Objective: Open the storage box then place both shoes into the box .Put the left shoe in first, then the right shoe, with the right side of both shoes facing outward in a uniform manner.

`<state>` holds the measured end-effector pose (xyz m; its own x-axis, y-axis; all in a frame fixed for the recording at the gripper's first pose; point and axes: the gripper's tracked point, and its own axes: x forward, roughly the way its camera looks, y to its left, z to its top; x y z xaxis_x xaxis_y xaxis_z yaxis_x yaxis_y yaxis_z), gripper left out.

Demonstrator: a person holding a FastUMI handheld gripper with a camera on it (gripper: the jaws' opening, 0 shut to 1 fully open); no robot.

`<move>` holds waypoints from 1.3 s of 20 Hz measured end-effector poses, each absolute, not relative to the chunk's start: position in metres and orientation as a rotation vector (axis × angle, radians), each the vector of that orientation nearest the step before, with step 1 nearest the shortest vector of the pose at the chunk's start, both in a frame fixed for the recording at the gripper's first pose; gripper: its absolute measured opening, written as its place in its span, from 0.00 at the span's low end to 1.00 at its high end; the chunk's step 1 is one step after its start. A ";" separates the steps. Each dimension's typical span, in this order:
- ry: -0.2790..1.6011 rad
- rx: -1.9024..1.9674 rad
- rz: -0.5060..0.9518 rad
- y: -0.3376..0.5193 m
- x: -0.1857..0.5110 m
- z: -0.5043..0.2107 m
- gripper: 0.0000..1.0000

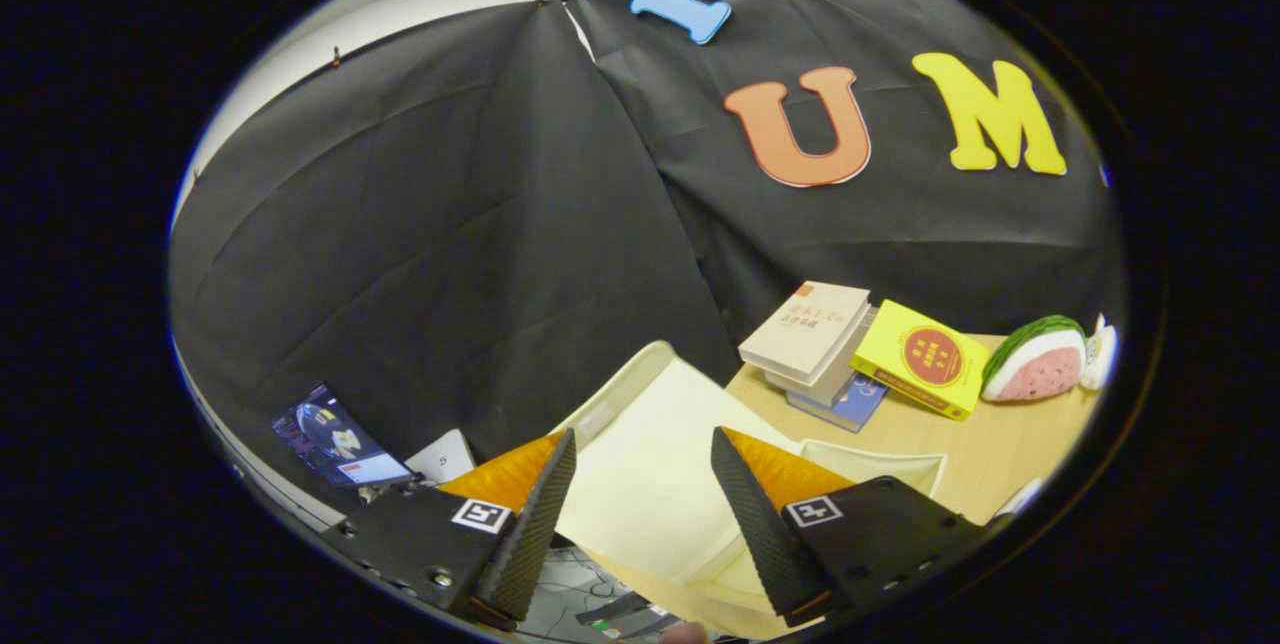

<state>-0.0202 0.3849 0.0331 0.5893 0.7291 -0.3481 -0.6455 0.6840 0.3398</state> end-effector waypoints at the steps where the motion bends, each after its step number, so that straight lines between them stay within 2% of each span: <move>1: 0.479 0.183 0.784 0.375 -0.016 0.034 0.84; 4: 0.453 0.193 0.700 0.334 -0.006 0.029 0.91; 8: 0.397 0.179 0.551 0.248 0.004 0.020 0.91; 14: 0.360 0.124 0.278 0.074 -0.001 -0.017 0.92; 17: 0.417 0.099 0.152 0.000 -0.009 -0.067 0.92; 21: 0.574 0.106 0.023 -0.069 -0.021 -0.171 0.92; 26: 0.800 0.119 -0.022 -0.098 -0.019 -0.279 0.92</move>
